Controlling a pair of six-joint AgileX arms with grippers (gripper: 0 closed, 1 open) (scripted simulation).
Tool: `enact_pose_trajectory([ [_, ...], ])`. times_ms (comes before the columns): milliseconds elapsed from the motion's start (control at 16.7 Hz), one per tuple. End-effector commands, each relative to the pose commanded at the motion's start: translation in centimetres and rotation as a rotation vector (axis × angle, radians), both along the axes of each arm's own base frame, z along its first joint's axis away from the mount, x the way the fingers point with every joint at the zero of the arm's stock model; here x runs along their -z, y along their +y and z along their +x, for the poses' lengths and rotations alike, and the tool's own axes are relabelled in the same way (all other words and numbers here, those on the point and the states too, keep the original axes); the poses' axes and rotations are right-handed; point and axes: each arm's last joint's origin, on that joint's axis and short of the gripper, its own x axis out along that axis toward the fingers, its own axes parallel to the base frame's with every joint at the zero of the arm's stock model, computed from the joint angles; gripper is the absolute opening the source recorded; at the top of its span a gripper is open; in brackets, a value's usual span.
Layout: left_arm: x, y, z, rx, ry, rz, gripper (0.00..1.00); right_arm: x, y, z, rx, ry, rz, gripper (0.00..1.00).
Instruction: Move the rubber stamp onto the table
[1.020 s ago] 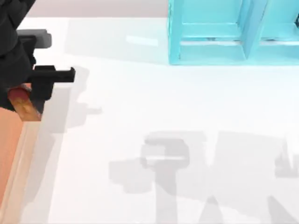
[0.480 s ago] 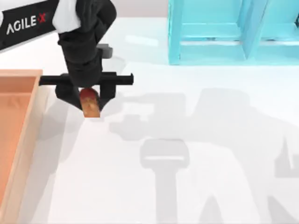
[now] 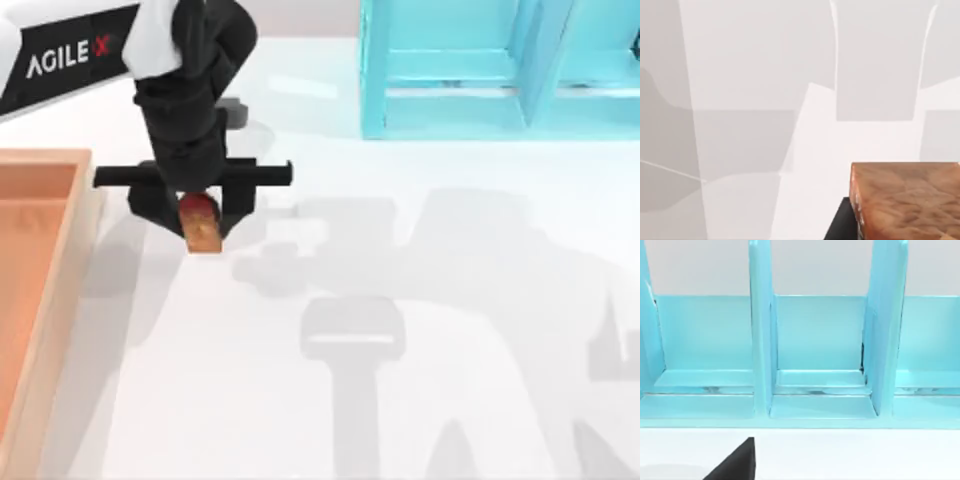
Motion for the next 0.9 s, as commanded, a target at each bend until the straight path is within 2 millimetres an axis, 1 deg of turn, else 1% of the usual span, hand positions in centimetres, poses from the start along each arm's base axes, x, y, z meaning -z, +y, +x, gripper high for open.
enact_pose_trajectory([
  [480, 3.6, -0.2, 0.0, 0.002, -0.002, 0.001, 0.0, 0.0, 0.0, 0.0, 0.0, 0.0, 0.0, 1.0],
  [720, 3.7, -0.2, 0.0, 0.002, -0.001, 0.001, 0.0, 0.0, 0.0, 0.0, 0.0, 0.0, 0.0, 1.0],
  [900, 3.7, -0.2, 0.0, 0.002, -0.001, 0.001, 0.23, 0.0, 0.0, 0.0, 0.0, 0.0, 0.0, 1.0],
])
